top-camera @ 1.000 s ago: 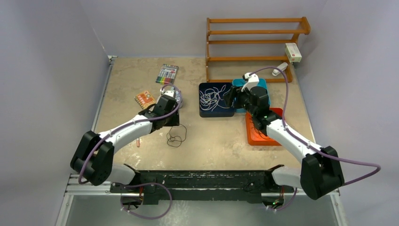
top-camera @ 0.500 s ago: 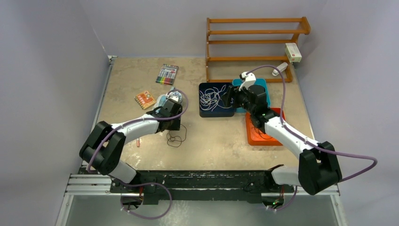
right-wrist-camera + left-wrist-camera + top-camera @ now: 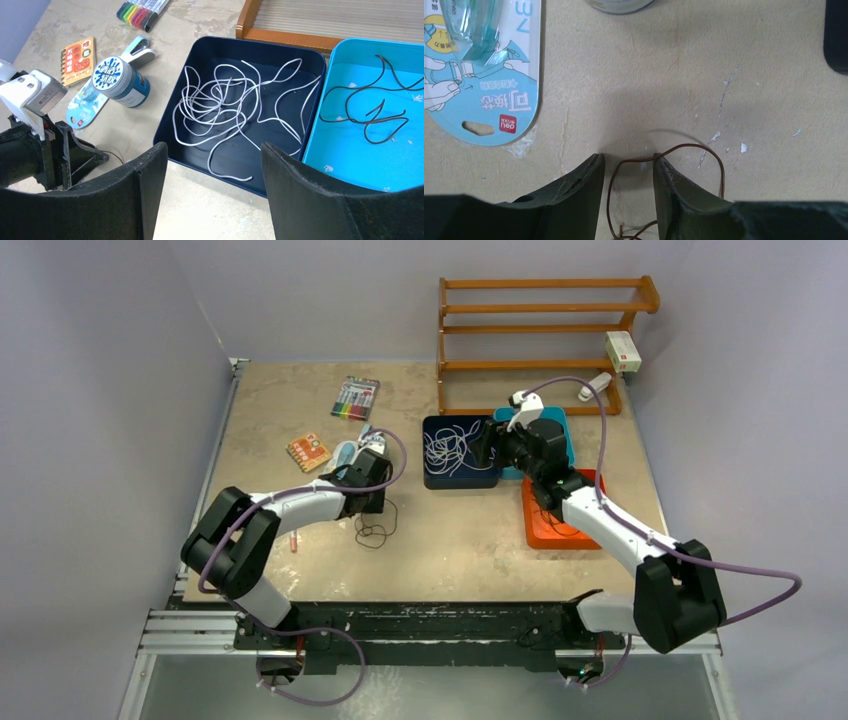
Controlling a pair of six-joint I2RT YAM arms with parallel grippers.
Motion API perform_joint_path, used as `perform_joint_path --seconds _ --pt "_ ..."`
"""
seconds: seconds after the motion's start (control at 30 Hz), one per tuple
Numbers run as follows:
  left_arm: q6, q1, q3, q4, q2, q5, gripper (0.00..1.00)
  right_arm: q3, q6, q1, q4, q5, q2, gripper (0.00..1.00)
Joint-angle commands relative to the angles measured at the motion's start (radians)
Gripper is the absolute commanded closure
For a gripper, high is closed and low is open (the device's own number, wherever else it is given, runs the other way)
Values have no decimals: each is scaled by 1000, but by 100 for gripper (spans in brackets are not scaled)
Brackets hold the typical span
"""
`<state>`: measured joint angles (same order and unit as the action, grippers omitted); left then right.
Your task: Untangle the cables
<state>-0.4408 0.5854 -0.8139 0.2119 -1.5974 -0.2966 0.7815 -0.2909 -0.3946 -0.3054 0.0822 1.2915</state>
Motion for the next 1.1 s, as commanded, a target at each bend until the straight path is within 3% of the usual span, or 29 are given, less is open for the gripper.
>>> perform_joint_path --seconds 0.0,0.37,0.57,0.83,1.07 --pt "24 5 -14 -9 -45 -9 62 53 19 -2 -46 18 9 30" --pt "14 5 -28 -39 -70 -17 88 54 23 -2 -62 33 9 29" --pt "6 4 -20 -40 7 -27 100 41 24 -3 -85 56 0 29" --pt "20 14 18 -75 255 -13 100 -40 78 -3 -237 191 -54 29" --pt "27 14 30 -79 407 -17 100 -32 105 -4 -304 449 14 29"
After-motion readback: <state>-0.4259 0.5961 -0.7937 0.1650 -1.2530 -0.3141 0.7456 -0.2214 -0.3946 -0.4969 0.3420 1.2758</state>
